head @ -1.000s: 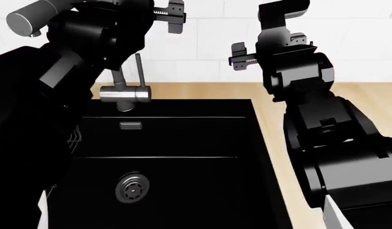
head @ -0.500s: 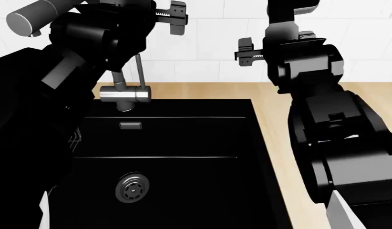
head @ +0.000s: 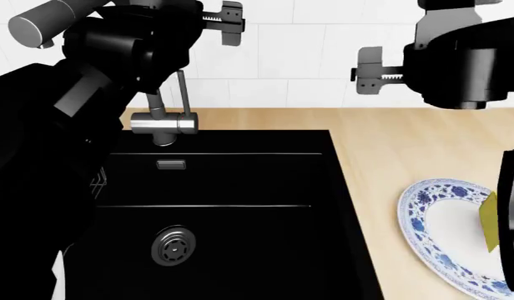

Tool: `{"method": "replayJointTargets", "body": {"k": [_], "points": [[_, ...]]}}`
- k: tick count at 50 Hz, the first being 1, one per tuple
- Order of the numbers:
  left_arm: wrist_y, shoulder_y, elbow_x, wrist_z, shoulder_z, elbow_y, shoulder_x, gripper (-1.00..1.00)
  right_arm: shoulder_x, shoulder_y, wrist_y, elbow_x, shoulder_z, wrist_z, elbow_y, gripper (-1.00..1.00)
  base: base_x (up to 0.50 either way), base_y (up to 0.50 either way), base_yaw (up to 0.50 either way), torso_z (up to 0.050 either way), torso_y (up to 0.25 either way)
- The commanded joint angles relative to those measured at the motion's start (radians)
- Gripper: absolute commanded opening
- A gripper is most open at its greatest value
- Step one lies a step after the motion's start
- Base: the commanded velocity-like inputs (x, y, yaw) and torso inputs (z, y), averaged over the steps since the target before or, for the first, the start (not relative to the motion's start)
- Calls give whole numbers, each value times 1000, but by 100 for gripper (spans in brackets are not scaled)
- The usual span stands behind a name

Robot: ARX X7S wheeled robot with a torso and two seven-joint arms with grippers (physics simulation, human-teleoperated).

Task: Pick the cheese from the counter and place it in the sink. Then turn on the sink faucet.

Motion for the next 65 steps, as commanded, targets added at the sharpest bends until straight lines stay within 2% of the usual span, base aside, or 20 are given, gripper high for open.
{"method": "replayJointTargets", "body": {"k": [1, 4, 9, 17, 27, 39, 55, 65], "points": [[-1, -1, 0, 6, 0, -4, 0, 100, 332, 41, -174, 856, -389, 473, -286, 100, 0, 0, 0, 0, 0], [-1, 0, 1, 4, 1, -3, 0, 100, 415, 94, -251, 934, -497, 472, -341, 100, 0, 0, 0, 0, 0], [0, 2, 1, 3, 0, -5, 0, 100, 498, 128, -309, 1022, -598, 466, -416, 100, 0, 0, 0, 0, 0], [2, 10, 1, 10, 2, -14, 0, 100, 584, 185, -336, 1111, -674, 464, -493, 100, 0, 0, 0, 0, 0], [7, 21, 1, 14, 1, -16, -2, 100, 721, 330, -433, 1211, -851, 469, -597, 100, 0, 0, 0, 0, 0], [6, 22, 6, 14, -2, -16, 0, 100, 823, 465, -461, 1273, -968, 465, -684, 100, 0, 0, 0, 0, 0], [8, 32, 7, 12, -7, -16, -3, 100, 968, 434, -516, 1176, -1000, 347, -693, 100, 0, 0, 0, 0, 0], [4, 31, 12, 12, -14, -16, -7, 100, 980, 356, -583, 1058, -1024, 222, -641, 100, 0, 0, 0, 0, 0]]}}
